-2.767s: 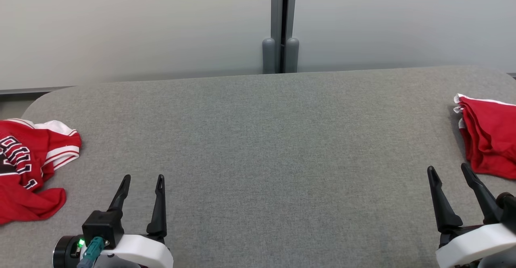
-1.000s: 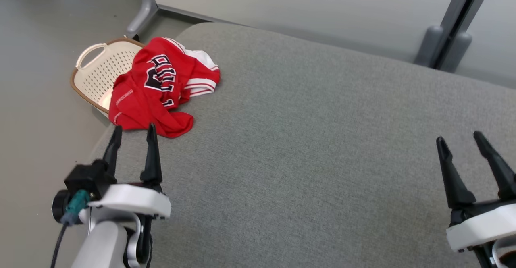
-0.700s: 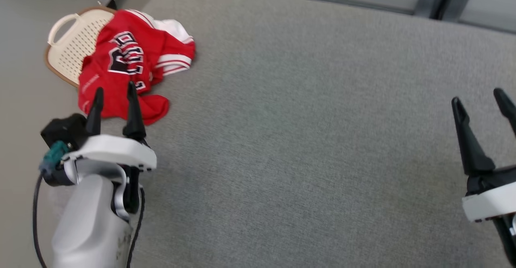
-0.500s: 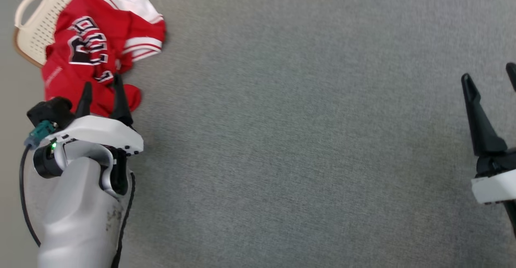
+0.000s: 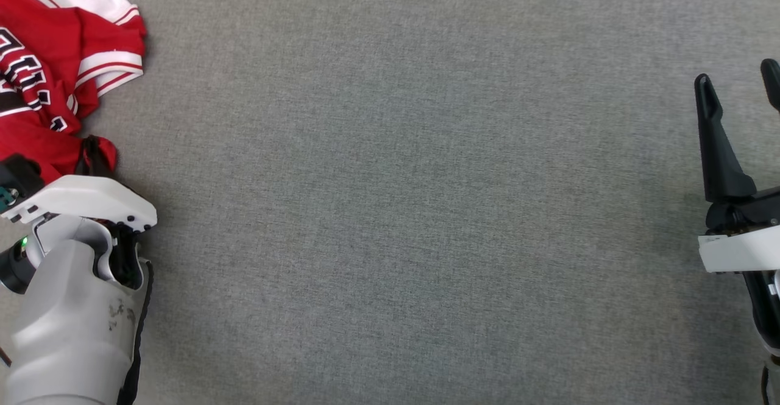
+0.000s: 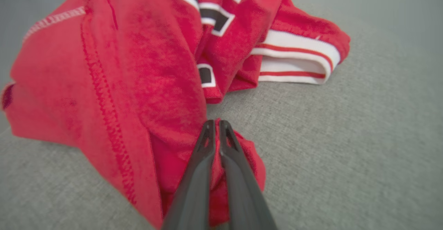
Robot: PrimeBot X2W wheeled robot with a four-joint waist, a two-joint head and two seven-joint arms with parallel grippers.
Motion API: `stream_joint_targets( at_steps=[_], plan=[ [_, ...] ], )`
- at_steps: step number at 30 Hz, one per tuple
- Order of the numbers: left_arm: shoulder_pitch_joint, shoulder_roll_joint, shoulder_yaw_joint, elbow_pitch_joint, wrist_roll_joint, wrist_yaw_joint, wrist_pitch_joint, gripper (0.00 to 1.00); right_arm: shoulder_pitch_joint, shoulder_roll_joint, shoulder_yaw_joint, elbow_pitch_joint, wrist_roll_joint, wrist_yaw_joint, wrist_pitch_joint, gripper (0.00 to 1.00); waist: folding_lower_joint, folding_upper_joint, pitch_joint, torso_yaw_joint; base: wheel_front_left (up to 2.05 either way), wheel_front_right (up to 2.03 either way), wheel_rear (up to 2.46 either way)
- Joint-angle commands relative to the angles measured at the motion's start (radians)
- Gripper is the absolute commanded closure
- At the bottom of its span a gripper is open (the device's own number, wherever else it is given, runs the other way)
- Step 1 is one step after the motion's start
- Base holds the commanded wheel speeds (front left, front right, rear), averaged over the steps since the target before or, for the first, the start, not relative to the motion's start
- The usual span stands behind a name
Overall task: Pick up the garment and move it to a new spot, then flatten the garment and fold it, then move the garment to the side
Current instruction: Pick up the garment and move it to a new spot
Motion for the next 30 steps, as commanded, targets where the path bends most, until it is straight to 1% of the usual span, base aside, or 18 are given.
stream_joint_targets(
  at_steps=[1, 5, 6, 7, 11, 15, 20, 24, 27, 30],
  plan=[
    [0.04, -0.005, 0.012, -0.049, 0.022, 0.01, 0.003, 1.0, -0.014, -0.002, 0.006, 0.025, 0.007, 0.0, -0.025, 0.0, 0.0, 0.0, -0.018, -0.015, 0.0, 0.0, 0.0],
    [0.125, -0.003, 0.047, -0.2, 0.082, 0.027, 0.002, 1.0, -0.019, 0.004, 0.034, 0.081, 0.019, 0.0, -0.075, 0.0, 0.0, 0.0, -0.057, -0.04, 0.0, 0.0, 0.0],
    [0.125, -0.003, 0.047, -0.2, 0.082, 0.027, 0.002, 1.0, -0.019, 0.004, 0.034, 0.081, 0.019, 0.0, -0.075, 0.0, 0.0, 0.0, -0.057, -0.04, 0.0, 0.0, 0.0],
    [0.152, -0.008, 0.052, -0.242, 0.103, 0.028, 0.002, 1.0, -0.018, 0.005, 0.043, 0.097, 0.02, 0.0, -0.085, 0.0, 0.0, 0.0, -0.071, -0.046, 0.0, 0.0, 0.0],
    [0.249, -0.038, 0.056, -0.409, 0.183, 0.023, 0.002, 1.0, 0.002, 0.008, 0.058, 0.151, 0.024, 0.0, -0.127, 0.0, 0.0, 0.0, -0.125, -0.066, 0.0, 0.0, 0.0],
    [0.348, -0.076, 0.032, -0.575, 0.247, 0.01, 0.001, 1.0, 0.018, 0.025, 0.07, 0.196, 0.029, 0.0, -0.15, 0.0, 0.0, 0.0, -0.181, -0.099, 0.0, 0.0, 0.0],
    [0.452, -0.108, -0.043, -0.75, 0.29, -0.002, 0.001, 1.0, 0.03, 0.048, 0.097, 0.222, 0.035, 0.0, -0.166, 0.0, 0.0, 0.0, -0.229, -0.17, 0.0, 0.0, 0.0],
    [0.489, -0.119, -0.138, -0.857, 0.302, -0.008, 0.027, 1.0, 0.042, 0.062, 0.115, 0.232, 0.044, 0.0, -0.169, 0.0, 0.0, 0.0, -0.249, -0.242, 0.0, 0.0, 0.0],
    [0.487, -0.124, -0.211, -0.908, 0.304, -0.011, 0.066, 1.0, 0.042, 0.073, 0.129, 0.239, 0.051, 0.0, -0.171, 0.0, 0.0, 0.0, -0.255, -0.311, 0.0, 0.0, 0.0],
    [0.455, -0.126, -0.28, -0.928, 0.306, -0.014, 0.1, 1.0, 0.04, 0.083, 0.144, 0.248, 0.055, 0.0, -0.178, 0.0, 0.0, 0.0, -0.255, -0.387, 0.0, 0.0, 0.0]
  ],
)
